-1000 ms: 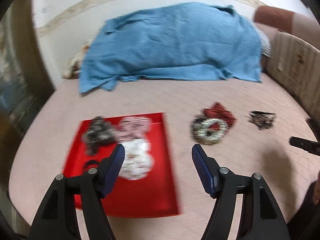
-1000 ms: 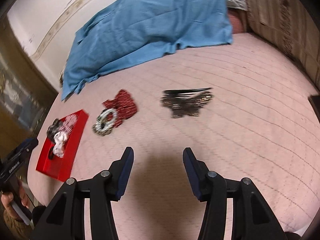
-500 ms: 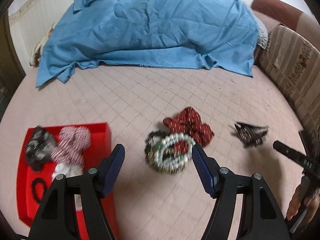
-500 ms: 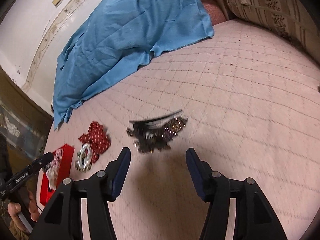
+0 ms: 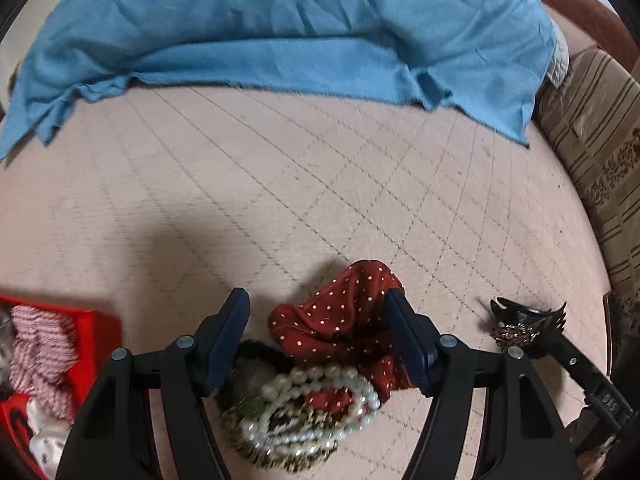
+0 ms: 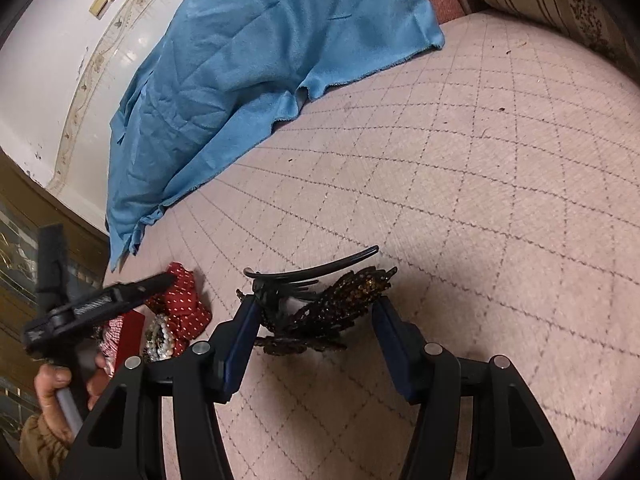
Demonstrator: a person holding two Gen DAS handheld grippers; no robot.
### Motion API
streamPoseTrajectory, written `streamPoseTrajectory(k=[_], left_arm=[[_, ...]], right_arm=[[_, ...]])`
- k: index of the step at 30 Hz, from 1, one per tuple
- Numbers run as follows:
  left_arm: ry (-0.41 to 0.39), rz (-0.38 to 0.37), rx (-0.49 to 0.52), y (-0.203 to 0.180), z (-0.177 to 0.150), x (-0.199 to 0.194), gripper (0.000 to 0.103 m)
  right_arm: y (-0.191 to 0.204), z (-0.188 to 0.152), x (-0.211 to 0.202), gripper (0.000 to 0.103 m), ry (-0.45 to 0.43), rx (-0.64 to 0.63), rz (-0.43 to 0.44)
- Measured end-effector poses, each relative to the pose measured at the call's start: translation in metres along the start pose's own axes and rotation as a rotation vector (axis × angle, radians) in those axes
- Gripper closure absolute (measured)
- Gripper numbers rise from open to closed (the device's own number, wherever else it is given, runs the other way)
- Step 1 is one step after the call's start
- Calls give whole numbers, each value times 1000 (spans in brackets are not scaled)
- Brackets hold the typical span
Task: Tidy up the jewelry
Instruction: 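Grasp the red polka-dot scrunchie with the left tool while the right tool grasps the black rhinestone hair clip, then carry the red scrunchie with the left tool while the right tool carries the hair clip over the red tray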
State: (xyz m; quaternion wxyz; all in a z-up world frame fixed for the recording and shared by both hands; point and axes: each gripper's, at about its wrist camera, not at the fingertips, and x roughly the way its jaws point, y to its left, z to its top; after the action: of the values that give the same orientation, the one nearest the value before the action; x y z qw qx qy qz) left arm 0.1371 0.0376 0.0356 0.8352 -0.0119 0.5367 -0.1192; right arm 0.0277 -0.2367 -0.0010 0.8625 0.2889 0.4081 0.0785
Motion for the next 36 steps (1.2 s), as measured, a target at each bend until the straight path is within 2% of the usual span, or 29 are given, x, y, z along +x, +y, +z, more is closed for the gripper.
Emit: streamPoseTrajectory(k=[3,4,5,7,8,9,11,18,27,29,34,36], left_arm=[[22,-41,-6,0,-1,8,34],[30,-49,-3,-1,-2,10,34],[35,-53,4,-2,-3,11,37],[39,-55,16,-5,-3,12,61],[45,-58,15,-7,-4,12,79],[48,-65,10,-7,-4,12,87],[37,-69,8,-10,-5,8,90],[-11,-113,-29,-12,-10,-19,92],[-85,-174,-50,-22,-20,-69,92],[-101,-201,-55,-24,-23,-81,92],[-123,-246,-54,-31,-37,-106,92],[-125,-270,-59,-33,-45,-113,92]], right_arm=[[-3,2,2,42,-2,20,21],[-4,3,2,45,-1,22,25],[-4,3,2,55,5,24,32],[-4,2,2,60,7,23,32],[-4,2,1,65,4,22,29],[-3,2,0,66,1,23,29],[-3,1,-2,67,-3,26,28],[0,1,-13,73,-37,29,26],[-2,-1,-29,78,-68,77,70],[-2,-1,-32,99,-67,85,86],[-1,-3,-45,99,-90,88,106],[2,-4,-51,99,-105,77,85]])
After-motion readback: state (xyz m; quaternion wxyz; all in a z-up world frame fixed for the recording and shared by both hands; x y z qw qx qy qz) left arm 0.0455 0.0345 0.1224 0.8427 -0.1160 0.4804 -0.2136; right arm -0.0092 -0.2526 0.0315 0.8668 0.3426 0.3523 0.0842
